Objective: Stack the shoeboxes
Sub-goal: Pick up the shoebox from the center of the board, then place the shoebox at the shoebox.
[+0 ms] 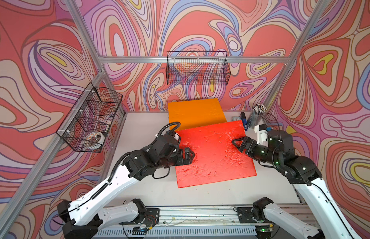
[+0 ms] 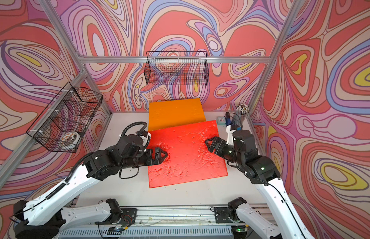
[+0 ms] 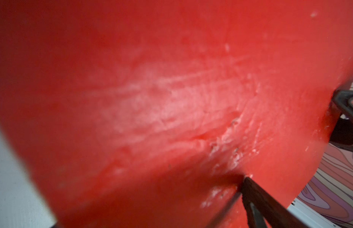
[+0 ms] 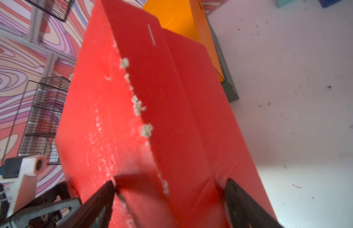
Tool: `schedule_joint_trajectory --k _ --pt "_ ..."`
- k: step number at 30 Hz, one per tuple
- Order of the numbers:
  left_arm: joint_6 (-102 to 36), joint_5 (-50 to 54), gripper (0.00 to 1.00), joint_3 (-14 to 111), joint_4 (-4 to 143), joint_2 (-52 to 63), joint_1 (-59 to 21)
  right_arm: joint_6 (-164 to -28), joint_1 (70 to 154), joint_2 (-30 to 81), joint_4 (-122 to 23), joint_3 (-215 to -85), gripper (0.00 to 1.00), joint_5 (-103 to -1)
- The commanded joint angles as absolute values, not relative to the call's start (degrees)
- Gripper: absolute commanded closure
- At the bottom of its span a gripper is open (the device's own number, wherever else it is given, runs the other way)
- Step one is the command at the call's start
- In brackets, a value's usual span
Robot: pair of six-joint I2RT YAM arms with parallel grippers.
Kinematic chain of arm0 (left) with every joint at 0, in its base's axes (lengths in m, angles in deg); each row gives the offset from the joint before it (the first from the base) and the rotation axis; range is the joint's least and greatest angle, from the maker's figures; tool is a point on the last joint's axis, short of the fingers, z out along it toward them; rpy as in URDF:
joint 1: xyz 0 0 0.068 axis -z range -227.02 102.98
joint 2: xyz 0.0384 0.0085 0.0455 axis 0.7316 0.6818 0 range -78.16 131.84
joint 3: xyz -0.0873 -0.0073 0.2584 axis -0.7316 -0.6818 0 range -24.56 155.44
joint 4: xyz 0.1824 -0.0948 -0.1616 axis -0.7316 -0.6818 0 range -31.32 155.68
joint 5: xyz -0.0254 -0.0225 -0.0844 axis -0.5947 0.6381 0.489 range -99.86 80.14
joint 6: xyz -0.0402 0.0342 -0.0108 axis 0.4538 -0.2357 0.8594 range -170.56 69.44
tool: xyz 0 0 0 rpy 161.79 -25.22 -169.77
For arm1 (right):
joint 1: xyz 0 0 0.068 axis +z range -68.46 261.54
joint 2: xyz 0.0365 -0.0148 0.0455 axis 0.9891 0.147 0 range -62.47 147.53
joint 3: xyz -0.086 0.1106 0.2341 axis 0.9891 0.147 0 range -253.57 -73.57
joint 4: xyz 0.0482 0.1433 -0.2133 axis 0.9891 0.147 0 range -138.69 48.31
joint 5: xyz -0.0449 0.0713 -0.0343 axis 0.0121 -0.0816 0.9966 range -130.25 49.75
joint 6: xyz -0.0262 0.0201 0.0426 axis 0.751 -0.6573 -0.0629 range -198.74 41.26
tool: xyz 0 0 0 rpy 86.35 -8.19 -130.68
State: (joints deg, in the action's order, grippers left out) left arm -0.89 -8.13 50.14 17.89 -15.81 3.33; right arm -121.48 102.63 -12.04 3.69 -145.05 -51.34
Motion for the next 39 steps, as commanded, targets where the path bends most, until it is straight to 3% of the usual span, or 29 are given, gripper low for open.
schedule_joint_trajectory --k 1,10,20,25,39 --pt "-3.43 1.91 0.02 56.51 28.76 -13.82 6.87 -123.35 105.29 -9.23 -0.41 -150.72 0.13 -64.72" --pt "-7.75 -3.20 0.00 70.30 22.76 -8.88 6.86 -124.23 106.63 1.20 -3.06 -160.21 0.13 -65.72" --pt "-13.38 -7.14 0.00 90.17 13.71 3.49 5.25 -123.85 110.16 17.75 -3.54 -172.42 0.15 -60.13" --pt "-12.34 2.12 0.00 92.27 15.50 6.99 -2.10 -124.53 110.87 22.13 -4.60 -176.18 0.14 -56.36" --pt "-13.06 11.68 0.00 97.82 15.59 15.44 -15.96 -123.32 112.11 36.29 -3.99 -192.51 0.14 -53.13"
